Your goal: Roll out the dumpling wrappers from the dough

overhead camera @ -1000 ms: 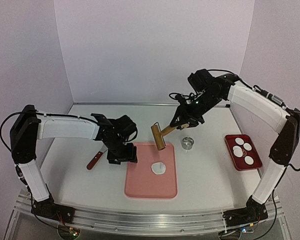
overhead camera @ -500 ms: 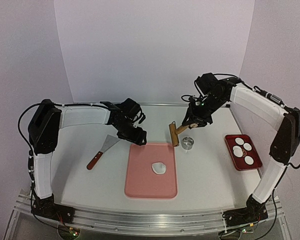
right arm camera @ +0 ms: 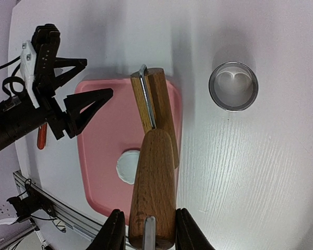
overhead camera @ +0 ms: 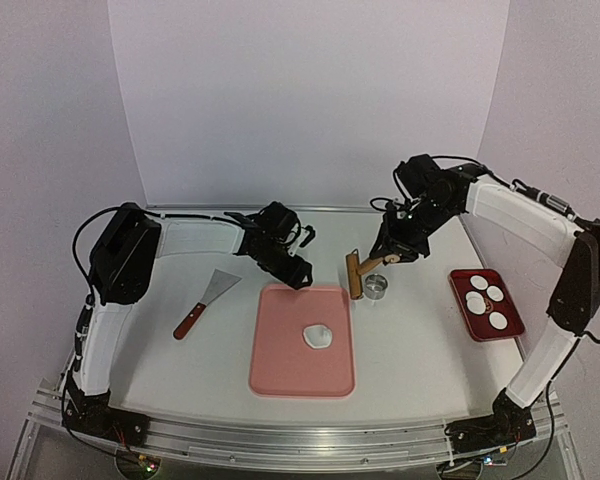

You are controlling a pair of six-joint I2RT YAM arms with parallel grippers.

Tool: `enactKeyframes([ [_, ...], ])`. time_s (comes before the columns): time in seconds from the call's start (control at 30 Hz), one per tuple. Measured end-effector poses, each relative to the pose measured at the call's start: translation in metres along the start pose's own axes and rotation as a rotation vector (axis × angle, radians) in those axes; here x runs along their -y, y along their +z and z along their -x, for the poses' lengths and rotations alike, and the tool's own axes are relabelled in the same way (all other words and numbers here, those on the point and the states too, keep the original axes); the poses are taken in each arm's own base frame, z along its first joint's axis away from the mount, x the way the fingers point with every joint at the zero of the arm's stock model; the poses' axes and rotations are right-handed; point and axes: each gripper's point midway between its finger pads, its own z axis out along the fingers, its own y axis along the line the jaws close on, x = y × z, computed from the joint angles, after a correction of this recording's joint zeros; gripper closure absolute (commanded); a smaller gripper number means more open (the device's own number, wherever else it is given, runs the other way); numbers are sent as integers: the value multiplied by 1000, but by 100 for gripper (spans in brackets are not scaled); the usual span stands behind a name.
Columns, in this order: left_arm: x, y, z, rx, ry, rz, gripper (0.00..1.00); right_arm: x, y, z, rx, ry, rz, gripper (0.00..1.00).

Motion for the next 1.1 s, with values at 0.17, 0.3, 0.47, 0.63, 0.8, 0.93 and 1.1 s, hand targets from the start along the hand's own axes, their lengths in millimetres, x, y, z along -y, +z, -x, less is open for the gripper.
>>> enactKeyframes([
  [0.17, -1, 21, -11, -22, 29, -11, 34, 3, -11, -5, 27, 15, 0, 100],
  [0.3, -1, 27, -15, -31, 37, -12, 43, 5, -13, -9, 33, 25, 3, 100],
  [0.47, -1, 29, -16, -31, 44, -17, 54, 11, -8, -16, 20, 45, -6, 100],
  [0.63, -3, 31, -24, -19, 42, -8, 68, 15, -3, -20, 13, 57, -7, 100],
  [0.8, -4, 18, -44, -41, -2, 14, 79, 11, -1, -17, 24, 55, 13, 100],
  [0.93, -6, 4, -67, -65, -73, 56, 83, 6, -2, -14, 29, 48, 39, 100],
  [1.1, -3, -19, -102, -105, -183, 126, 86, 0, -1, -13, 29, 33, 72, 100],
])
